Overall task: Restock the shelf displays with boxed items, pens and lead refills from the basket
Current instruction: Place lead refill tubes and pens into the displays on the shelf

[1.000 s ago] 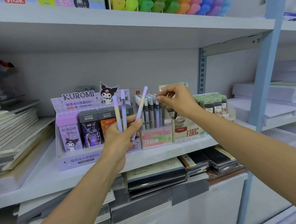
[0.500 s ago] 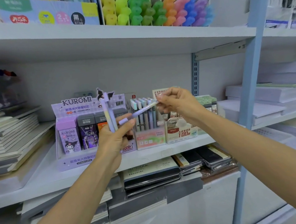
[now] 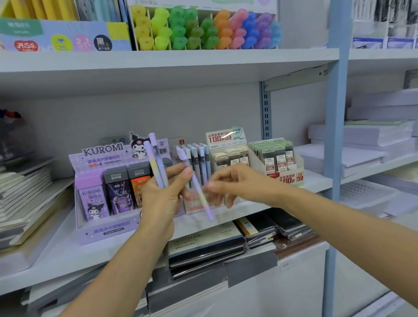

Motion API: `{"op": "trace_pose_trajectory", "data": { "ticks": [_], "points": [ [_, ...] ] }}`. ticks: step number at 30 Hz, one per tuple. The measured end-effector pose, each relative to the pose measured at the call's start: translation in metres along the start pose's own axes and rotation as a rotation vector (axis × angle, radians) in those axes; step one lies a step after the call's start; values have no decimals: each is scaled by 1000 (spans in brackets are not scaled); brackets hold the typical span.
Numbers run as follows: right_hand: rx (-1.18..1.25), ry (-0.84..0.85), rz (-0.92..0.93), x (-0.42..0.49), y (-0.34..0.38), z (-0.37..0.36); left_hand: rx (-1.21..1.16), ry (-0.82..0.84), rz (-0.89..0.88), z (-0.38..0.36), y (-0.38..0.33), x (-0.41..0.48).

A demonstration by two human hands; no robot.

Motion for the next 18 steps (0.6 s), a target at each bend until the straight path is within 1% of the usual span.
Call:
{"op": "trace_pose_trajectory", "data": {
  "ticks": [2,4,5,8,11,14,16,18],
  "points": [
    [43,-188,67,2,13,11,31,22,-8,-5,-1,-2],
    [100,-304,123,3,24,19,58,45,-7,-11,-1,-4],
    [104,-319,137,5,28,21,66,65,-10,-15,-2,-5],
    [54,-284,141,9,35,17,109,136,-23,-24,-5,-8],
    [29,-300,131,11,33,19,149,159,-36,-25,-6,-10],
    [60,-416,154,11,35,41,146,120,21,-17,-3,-4],
    [124,-521,212,9,41,64,164,83,94,-9,0,2],
    [135,-619,269,6,46,84,171,73,129,-2,4,6]
  ]
}}
Point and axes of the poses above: each hand's wrist, its own x-axis towards the middle knuckle, its own z-axis out of the back of the hand, y = z × x, the point moved 6 cm from there along x, towards the middle knuckle, and after that the axes turned 11 degrees about y, right-handed, at the moved point
